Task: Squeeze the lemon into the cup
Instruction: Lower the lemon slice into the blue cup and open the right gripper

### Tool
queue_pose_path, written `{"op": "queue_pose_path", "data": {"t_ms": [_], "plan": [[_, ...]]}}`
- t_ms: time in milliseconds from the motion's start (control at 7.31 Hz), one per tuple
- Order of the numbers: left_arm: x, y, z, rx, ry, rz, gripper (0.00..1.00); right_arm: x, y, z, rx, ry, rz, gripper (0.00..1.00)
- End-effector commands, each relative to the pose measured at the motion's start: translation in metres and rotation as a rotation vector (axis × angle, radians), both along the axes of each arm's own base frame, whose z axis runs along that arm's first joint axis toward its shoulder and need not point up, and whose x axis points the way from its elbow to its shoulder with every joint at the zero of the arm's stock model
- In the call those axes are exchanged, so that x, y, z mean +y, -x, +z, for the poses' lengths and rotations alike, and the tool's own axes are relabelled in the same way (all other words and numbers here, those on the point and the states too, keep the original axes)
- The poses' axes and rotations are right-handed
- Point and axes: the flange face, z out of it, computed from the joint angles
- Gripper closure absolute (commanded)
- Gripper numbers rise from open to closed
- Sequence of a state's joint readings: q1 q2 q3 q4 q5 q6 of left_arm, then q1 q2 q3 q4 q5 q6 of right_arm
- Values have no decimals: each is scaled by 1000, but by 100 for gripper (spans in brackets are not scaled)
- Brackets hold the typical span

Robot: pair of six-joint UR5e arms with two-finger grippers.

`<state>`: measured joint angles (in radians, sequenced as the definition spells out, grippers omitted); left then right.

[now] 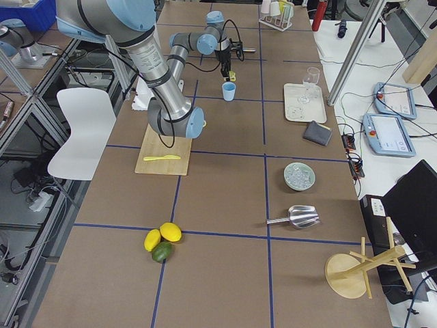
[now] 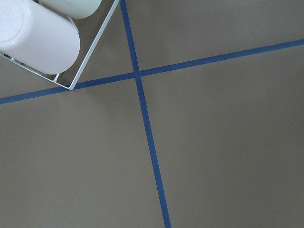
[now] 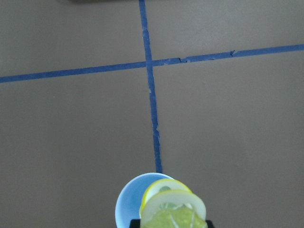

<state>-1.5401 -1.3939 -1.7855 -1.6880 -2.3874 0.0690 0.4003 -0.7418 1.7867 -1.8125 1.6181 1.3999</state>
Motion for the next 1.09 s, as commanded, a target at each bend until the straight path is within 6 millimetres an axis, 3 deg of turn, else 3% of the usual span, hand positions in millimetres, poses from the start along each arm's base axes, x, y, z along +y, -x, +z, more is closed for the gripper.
{"op": "queue_pose_path", "data": {"t_ms": [0, 137, 274, 410, 958], "plan": [[1, 0, 1, -1, 5, 0, 0, -11, 19, 3, 36, 4, -10, 93], [1, 0, 5, -1, 11, 0, 0, -12, 22, 5, 44, 6, -14, 75], [1, 0, 5, -1, 11, 0, 0, -11, 24, 7, 47, 7, -18, 44], [1, 0, 5, -1, 11, 0, 0, -9, 27, 11, 58, -4, -39, 3], [0, 0, 4, 1, 5, 0, 0, -7, 25, 6, 51, -14, -47, 0]]}}
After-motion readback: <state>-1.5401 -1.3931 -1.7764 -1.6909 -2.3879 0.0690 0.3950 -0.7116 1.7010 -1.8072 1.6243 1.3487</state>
